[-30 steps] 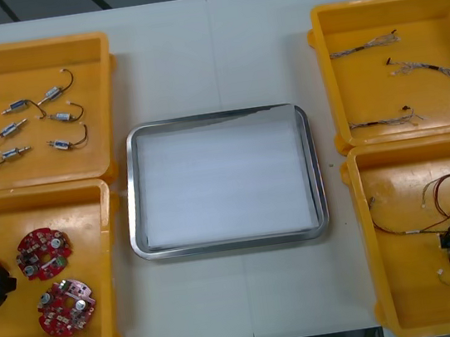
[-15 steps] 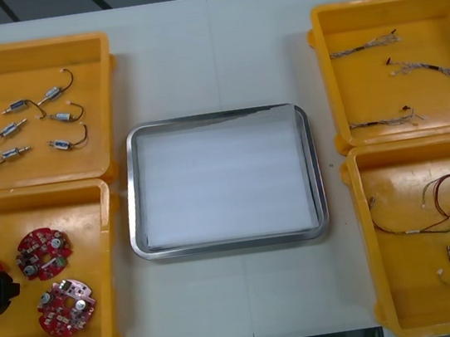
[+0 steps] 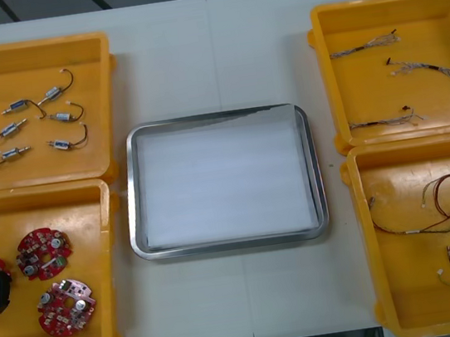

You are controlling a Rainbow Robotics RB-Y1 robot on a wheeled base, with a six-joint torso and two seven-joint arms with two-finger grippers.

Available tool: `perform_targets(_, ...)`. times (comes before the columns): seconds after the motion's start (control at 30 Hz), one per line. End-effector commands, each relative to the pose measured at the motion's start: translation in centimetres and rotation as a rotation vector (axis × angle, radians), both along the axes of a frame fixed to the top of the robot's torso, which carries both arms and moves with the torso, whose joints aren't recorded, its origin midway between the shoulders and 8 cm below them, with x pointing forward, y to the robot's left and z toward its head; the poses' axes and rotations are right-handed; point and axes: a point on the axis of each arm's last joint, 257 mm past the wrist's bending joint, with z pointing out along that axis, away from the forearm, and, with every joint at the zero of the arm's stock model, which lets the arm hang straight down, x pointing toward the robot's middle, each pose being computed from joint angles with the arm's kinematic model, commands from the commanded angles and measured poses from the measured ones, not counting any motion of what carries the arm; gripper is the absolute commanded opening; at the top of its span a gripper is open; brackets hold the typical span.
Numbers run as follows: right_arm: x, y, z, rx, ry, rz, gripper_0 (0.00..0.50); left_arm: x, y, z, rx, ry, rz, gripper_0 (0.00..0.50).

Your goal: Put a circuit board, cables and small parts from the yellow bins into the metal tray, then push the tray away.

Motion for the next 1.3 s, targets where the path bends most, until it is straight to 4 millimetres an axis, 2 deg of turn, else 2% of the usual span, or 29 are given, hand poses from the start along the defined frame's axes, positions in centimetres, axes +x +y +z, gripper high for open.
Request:
perform_targets(0.03,0.0,-1.1,-0.2,0.003,-0.01,-0.086,0.5,1.1,0.2,1.0,0.075,-0.02,-0.113,0.0)
perform_targets(0.23,-0.2,-0.9,-1.0,-0.015,0.002,-0.077,0.5,1.7,0.4,2.4,0.092,-0.036,-0.124,0.0)
perform_targets(0.47,0.0,-0.1,-1.5,-0.014,0.003,-0.056,0.5,1.2,-0.2,6.1,0.113,0.011,-0.135,0.0)
perform_targets(0.5,0.0,-0.1,-1.5,-0.014,0.003,-0.056,0.5,1.2,-0.2,6.1,0.113,0.011,-0.135,0.0)
perform_targets(0.63,-0.1,0.3,-1.8,-0.012,0.01,-0.049,0.5,0.7,-1.1,9.5,0.101,0.013,-0.135,0.0)
perform_targets(0.9,0.3,0.8,-2.2,-0.03,0.006,-0.023,0.5,-0.4,-2.7,14.6,0.06,0.019,-0.12,0.0)
perform_targets(1.2,0.4,1.0,-2.8,-0.03,0.016,-0.02,0.5,-0.4,-3.9,17.2,0.016,0.02,-0.097,0.0)
perform_targets(1.3,0.3,1.0,-3.0,-0.03,0.022,-0.021,0.5,-0.3,-5.4,18.1,-0.026,0.027,-0.057,0.0)
